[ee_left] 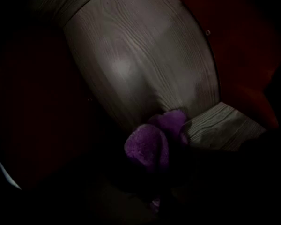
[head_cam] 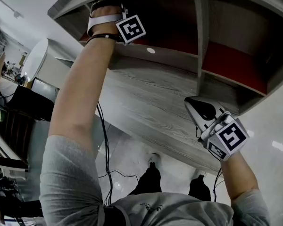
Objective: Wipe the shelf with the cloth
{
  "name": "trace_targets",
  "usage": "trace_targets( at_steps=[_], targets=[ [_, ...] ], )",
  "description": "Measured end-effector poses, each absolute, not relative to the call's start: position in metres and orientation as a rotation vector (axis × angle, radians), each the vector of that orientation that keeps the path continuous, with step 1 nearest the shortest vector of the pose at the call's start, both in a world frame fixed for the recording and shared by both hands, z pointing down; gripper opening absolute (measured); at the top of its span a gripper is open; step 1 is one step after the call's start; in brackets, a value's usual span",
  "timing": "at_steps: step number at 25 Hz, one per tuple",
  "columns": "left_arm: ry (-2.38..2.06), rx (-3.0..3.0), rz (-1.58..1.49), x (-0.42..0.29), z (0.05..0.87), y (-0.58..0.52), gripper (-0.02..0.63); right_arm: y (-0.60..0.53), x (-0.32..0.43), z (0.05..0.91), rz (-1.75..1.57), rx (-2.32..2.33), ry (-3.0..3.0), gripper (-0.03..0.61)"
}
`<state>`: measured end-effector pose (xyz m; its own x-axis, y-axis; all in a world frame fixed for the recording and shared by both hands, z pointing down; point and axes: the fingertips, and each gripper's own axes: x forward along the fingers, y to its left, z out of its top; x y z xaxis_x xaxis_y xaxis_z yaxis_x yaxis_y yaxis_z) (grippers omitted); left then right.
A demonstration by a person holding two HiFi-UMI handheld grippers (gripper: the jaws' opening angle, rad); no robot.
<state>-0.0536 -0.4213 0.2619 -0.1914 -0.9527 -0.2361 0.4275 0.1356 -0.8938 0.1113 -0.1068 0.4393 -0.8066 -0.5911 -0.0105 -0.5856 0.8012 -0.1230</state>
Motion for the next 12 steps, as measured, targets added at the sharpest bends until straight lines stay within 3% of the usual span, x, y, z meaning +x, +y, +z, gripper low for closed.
trace_targets(
  at_steps=[12],
  targets=[
    [0.892,-0.939,-1.697,-0.061,0.353,-0.408,0.080,-0.113,0.108,0.441,-0.207,-0.970,2.888,0.021]
  ],
)
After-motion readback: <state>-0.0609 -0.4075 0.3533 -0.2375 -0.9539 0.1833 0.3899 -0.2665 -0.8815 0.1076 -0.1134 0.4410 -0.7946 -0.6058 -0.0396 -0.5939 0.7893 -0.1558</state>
